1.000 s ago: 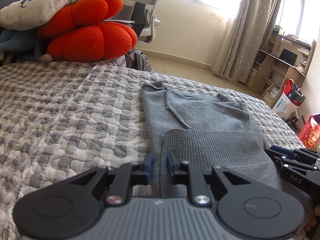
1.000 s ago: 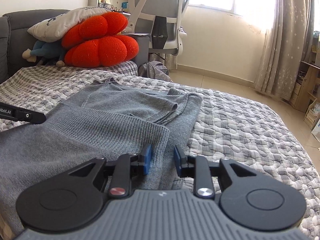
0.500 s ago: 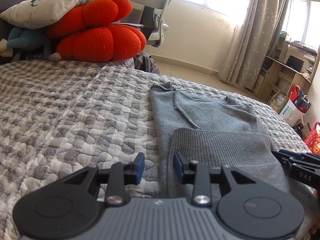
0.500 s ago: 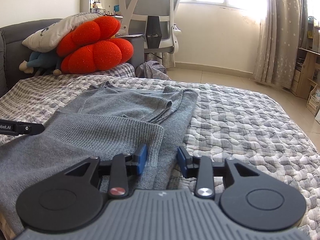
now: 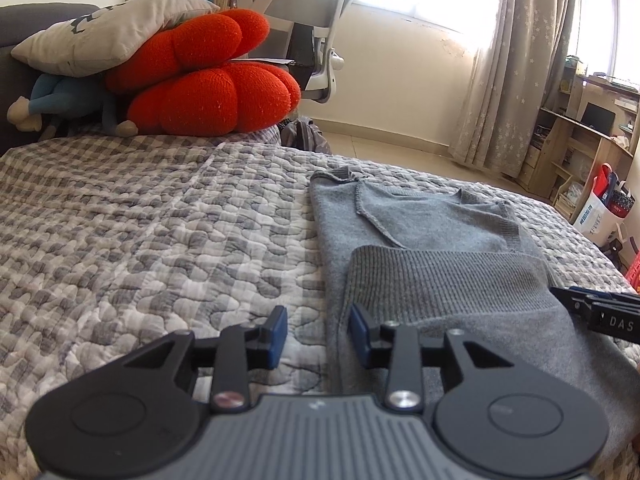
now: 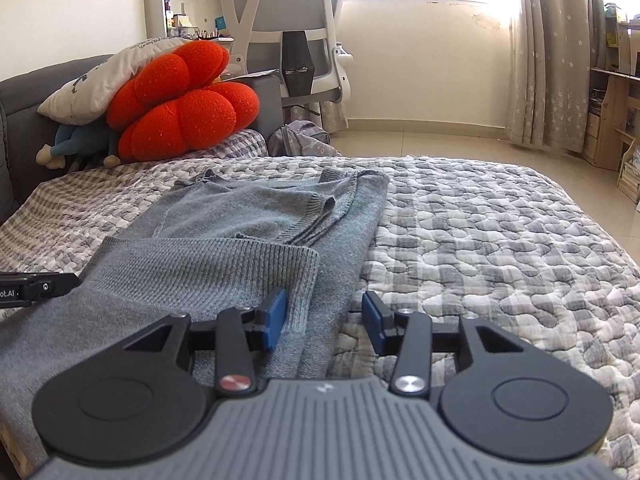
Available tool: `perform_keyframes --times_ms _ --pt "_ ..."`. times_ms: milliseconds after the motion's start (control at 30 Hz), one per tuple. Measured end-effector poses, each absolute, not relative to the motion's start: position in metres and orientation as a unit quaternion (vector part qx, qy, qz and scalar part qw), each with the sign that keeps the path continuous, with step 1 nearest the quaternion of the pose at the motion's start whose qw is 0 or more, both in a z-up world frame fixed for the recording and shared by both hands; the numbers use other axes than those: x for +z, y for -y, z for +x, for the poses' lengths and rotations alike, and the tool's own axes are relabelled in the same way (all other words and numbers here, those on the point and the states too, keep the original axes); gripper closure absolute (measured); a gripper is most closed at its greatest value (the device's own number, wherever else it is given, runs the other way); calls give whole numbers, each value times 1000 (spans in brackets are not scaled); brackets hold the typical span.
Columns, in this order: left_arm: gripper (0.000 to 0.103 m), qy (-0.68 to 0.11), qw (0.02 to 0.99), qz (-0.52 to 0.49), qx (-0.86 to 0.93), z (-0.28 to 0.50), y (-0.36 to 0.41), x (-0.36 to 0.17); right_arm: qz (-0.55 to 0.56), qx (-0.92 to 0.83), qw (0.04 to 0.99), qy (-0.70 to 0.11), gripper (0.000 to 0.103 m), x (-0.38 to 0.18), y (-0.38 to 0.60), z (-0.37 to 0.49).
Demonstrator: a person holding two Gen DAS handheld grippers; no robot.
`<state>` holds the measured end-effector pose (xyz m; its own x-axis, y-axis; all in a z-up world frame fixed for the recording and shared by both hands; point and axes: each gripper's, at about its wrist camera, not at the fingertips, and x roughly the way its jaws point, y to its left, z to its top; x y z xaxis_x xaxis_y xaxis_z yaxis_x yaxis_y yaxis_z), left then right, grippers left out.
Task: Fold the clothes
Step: 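Open both grippers and withdraw them from the folded sweater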
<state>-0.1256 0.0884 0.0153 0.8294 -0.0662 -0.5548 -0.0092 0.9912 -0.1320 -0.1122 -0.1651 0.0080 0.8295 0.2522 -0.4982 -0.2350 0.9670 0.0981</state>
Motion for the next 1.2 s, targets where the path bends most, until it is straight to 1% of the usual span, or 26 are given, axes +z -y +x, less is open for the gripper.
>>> perform_keyframes --times_ms 233,300,367,433,600,733,800,867,1000,1033,1067,1200 --pt "67 -303 951 -66 -9 -132 -94 20 16 126 957 -260 55 8 165 -114" --pt "67 -308 949 -65 -7 -135 -97 23 23 128 956 -262 52 8 168 -113" --pt "67 -316 947 -65 -6 -138 -101 25 32 128 955 -265 46 9 171 -113" --pt "67 -320 945 -64 -10 -143 -106 27 38 129 956 -262 44 12 175 -119" --pt "66 -310 949 -54 -27 -160 -108 34 28 141 960 -242 44 20 178 -148" --pt "65 -300 950 -57 -61 -173 -98 38 23 183 960 -209 44 30 178 -179" --pt "65 -288 954 -42 -76 -179 -88 37 27 210 958 -191 46 36 174 -191" --pt "64 -284 955 -38 -84 -181 -83 33 14 225 957 -182 58 38 165 -198" --pt "63 -291 952 -50 -83 -179 -84 21 -26 227 947 -226 60 23 150 -190" --pt "60 -293 951 -53 -83 -178 -84 18 -32 217 945 -241 61 17 150 -187" --pt "60 -295 950 -55 -83 -178 -85 15 -32 211 945 -246 64 14 152 -186" --pt "60 -297 950 -53 -83 -182 -91 14 -26 196 950 -240 64 9 167 -191"
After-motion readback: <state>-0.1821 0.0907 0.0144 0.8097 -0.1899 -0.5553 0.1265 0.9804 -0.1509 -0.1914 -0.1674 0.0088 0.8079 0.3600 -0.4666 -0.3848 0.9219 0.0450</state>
